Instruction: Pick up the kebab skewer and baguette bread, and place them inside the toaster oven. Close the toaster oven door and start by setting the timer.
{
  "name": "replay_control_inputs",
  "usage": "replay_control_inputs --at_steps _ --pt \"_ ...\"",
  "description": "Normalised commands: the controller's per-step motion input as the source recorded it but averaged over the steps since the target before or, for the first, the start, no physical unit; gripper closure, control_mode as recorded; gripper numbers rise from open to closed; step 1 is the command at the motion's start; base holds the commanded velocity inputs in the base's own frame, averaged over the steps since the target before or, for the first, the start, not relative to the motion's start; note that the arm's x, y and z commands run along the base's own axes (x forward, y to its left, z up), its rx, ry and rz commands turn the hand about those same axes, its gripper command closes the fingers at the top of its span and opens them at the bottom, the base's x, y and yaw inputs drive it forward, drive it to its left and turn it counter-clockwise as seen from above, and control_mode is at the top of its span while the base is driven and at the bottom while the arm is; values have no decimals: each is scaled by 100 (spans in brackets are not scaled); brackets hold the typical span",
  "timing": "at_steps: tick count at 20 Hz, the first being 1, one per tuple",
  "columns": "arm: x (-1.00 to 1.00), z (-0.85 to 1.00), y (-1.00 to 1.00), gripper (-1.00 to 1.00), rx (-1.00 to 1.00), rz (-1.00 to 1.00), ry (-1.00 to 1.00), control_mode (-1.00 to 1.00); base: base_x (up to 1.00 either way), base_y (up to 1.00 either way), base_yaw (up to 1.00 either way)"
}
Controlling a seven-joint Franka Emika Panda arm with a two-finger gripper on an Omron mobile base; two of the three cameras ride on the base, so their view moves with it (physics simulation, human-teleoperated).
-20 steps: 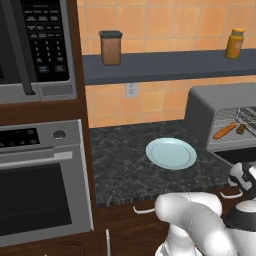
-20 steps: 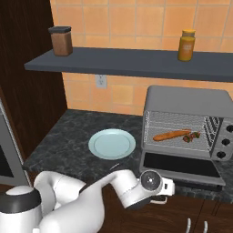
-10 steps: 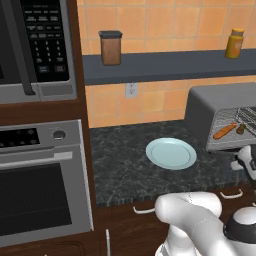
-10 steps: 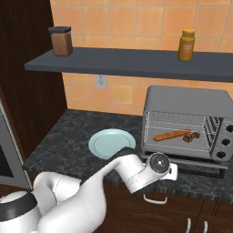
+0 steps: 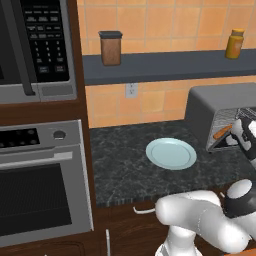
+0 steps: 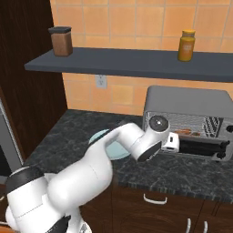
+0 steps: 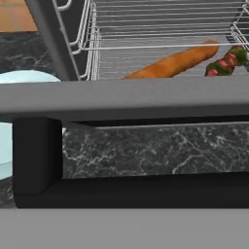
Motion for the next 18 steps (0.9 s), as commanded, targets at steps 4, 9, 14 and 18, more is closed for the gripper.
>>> replay_control_inputs --at_steps 4,9,14,18 --pt "77 6 0 -100 0 2 19 -100 0 0 0" --pt "56 -5 6 -100 0 1 13 -100 0 0 0" --pt "45 -46 14 -100 -2 0 4 -100 0 0 0" --pt "51 -76 34 -100 -3 0 0 -100 0 0 0"
